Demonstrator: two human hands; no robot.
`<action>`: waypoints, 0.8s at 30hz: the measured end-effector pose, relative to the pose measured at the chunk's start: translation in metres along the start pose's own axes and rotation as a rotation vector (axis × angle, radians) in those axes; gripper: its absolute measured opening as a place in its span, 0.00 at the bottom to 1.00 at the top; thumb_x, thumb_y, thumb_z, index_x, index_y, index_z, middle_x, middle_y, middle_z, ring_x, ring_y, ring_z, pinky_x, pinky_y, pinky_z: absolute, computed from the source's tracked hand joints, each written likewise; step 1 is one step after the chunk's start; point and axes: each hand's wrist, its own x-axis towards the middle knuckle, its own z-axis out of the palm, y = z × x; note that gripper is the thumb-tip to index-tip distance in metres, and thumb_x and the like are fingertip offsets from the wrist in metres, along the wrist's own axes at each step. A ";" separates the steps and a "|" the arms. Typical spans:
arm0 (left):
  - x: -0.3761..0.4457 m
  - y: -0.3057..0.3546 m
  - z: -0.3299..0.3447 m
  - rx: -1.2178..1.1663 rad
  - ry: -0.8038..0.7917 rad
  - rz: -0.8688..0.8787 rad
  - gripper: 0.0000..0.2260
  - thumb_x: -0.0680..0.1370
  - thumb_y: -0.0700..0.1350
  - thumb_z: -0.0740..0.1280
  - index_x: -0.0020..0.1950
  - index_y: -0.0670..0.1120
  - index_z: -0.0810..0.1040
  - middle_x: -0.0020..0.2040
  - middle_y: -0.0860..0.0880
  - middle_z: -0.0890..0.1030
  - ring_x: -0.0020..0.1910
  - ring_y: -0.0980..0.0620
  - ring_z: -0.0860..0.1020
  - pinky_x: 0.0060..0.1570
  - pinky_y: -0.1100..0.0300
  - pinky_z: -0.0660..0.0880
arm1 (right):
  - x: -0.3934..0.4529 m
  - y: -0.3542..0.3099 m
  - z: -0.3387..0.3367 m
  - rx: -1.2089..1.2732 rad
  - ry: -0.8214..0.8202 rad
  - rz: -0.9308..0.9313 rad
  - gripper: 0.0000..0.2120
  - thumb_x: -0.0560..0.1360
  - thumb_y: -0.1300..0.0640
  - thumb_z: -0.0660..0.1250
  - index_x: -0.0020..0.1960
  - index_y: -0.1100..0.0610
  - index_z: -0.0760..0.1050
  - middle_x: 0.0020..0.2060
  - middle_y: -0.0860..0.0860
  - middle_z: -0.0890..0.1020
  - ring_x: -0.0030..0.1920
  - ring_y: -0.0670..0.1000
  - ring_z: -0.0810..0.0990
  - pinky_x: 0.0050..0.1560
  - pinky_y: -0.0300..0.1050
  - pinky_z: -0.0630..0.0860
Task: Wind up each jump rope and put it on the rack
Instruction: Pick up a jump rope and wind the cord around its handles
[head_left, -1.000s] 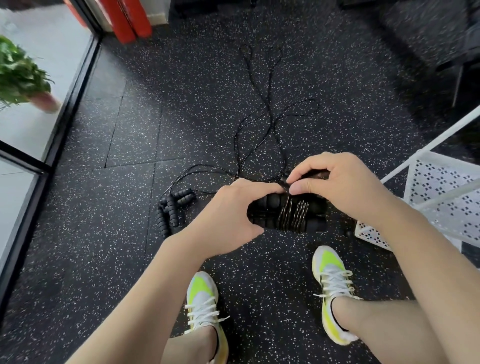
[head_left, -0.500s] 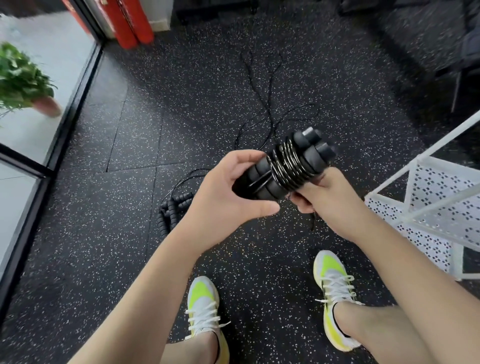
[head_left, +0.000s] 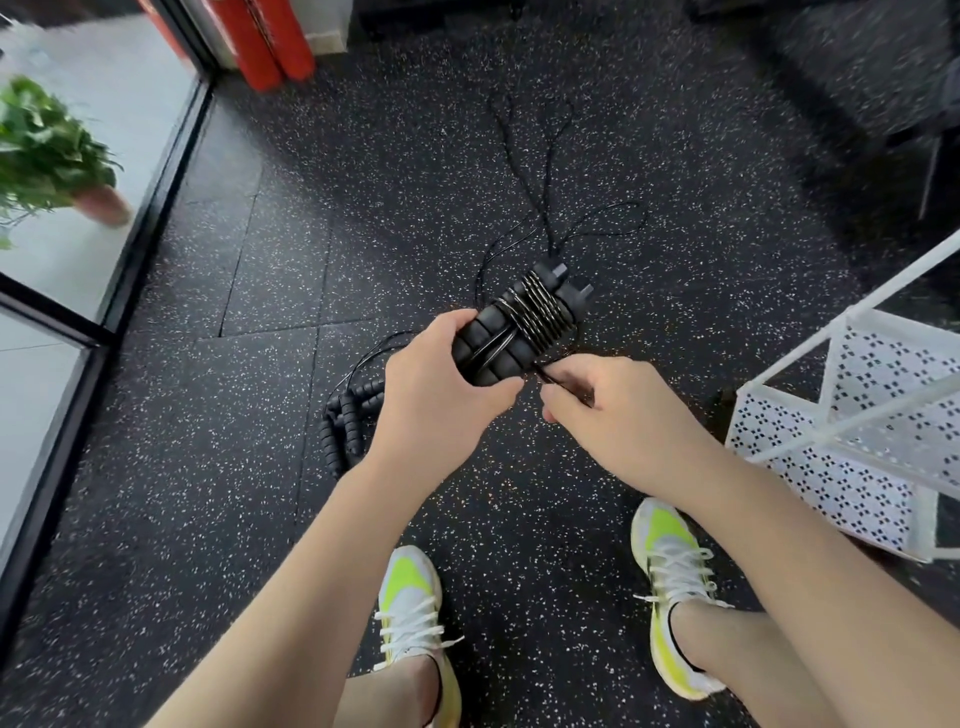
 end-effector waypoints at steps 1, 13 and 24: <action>0.000 -0.001 0.001 0.031 -0.001 0.005 0.27 0.69 0.44 0.81 0.65 0.56 0.77 0.50 0.64 0.82 0.51 0.68 0.79 0.53 0.73 0.73 | -0.001 -0.001 -0.001 -0.028 0.004 -0.005 0.06 0.81 0.54 0.65 0.50 0.51 0.81 0.35 0.43 0.83 0.30 0.41 0.78 0.32 0.35 0.72; 0.004 -0.019 0.003 0.287 -0.123 0.180 0.28 0.68 0.42 0.79 0.67 0.53 0.79 0.54 0.56 0.78 0.54 0.53 0.76 0.53 0.64 0.66 | -0.007 -0.003 -0.010 -0.460 -0.009 -0.217 0.08 0.80 0.49 0.66 0.59 0.42 0.76 0.44 0.42 0.83 0.33 0.40 0.72 0.39 0.44 0.73; -0.002 -0.017 0.000 0.338 -0.410 0.312 0.31 0.68 0.41 0.77 0.69 0.59 0.77 0.60 0.60 0.79 0.60 0.57 0.72 0.59 0.66 0.64 | 0.001 0.003 -0.034 -0.272 0.086 -0.103 0.08 0.68 0.41 0.76 0.45 0.38 0.80 0.38 0.43 0.77 0.41 0.42 0.76 0.43 0.47 0.71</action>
